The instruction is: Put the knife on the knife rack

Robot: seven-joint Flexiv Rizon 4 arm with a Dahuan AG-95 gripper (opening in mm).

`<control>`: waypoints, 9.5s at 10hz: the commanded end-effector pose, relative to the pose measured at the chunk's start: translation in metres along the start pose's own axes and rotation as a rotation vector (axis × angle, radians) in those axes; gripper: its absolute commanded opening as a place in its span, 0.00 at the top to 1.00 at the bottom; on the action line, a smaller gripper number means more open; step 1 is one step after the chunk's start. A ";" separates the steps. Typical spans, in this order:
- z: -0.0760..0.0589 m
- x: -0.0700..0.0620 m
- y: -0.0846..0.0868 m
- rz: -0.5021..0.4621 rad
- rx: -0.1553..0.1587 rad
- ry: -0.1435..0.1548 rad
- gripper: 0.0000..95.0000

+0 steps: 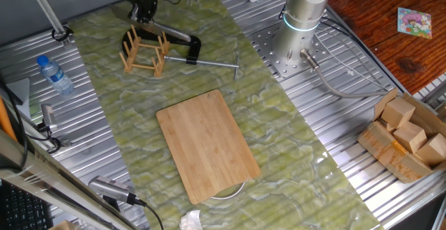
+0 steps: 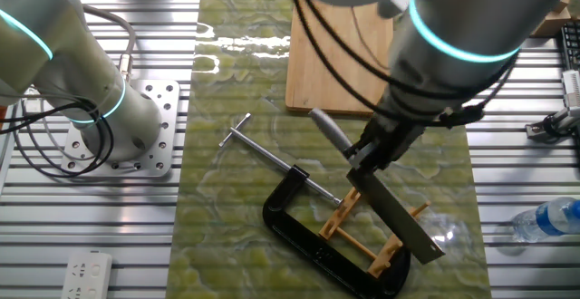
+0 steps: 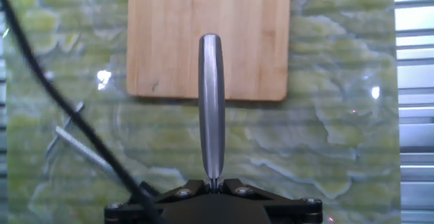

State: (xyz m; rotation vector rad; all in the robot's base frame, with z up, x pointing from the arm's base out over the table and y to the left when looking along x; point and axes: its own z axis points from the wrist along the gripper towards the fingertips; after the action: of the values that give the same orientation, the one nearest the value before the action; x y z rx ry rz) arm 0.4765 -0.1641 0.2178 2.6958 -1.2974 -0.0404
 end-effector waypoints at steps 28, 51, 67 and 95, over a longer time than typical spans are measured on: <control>0.059 0.001 0.018 -0.174 0.088 0.011 1.00; 0.113 0.005 0.017 -0.183 0.155 0.026 1.00; 0.115 0.010 0.031 -0.251 0.175 0.025 1.00; 0.110 0.010 0.028 -0.238 0.170 0.033 1.00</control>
State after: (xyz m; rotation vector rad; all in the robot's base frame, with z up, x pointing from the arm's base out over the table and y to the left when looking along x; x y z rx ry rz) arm 0.4491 -0.2030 0.1128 2.9639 -1.0037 0.1098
